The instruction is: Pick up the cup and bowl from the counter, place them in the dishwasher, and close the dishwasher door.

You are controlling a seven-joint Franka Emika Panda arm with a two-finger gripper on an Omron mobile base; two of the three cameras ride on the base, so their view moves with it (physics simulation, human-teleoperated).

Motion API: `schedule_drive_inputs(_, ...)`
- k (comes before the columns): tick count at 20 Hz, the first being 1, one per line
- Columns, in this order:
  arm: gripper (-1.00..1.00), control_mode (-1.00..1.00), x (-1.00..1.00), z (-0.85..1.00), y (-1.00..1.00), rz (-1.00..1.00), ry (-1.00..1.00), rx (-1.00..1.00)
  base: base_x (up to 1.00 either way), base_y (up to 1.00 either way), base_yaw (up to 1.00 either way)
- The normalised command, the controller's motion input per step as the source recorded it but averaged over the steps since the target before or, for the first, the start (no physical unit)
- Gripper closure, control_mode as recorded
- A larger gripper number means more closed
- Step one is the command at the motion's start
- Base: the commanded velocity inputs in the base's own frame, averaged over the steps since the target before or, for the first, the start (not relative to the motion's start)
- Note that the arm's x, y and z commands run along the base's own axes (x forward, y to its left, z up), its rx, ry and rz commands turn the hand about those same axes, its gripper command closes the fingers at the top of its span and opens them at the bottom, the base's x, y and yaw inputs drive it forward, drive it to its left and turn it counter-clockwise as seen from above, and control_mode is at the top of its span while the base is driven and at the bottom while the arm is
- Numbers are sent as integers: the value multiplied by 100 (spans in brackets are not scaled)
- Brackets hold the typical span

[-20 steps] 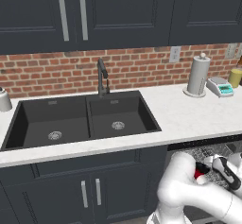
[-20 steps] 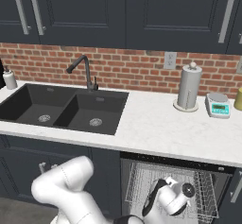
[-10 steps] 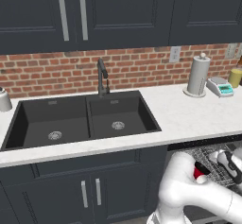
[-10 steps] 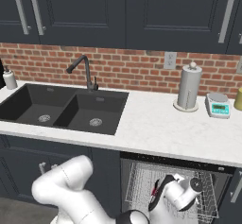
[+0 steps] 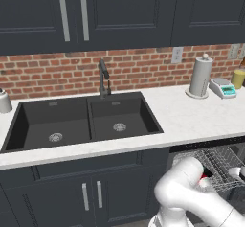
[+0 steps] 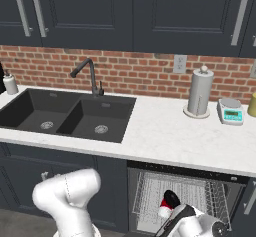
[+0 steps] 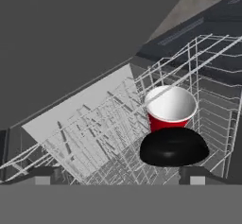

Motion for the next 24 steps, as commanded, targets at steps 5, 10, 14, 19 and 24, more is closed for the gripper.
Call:
schedule_drive_inputs(5,-100,-100,-100,74,0,12,0,-15,0,0,0)
schedule_drive_inputs(10,-100,-100,-100,77,0,18,5,-22,0,0,0)
schedule_drive_inputs(14,-100,-100,-100,1,0,24,-9,-18,0,0,0)
schedule_drive_inputs(19,-100,-100,-100,-6,0,23,-15,-15,0,0,0)
schedule_drive_inputs(24,-100,-100,-100,-2,-5,17,-9,-1,0,0,0)
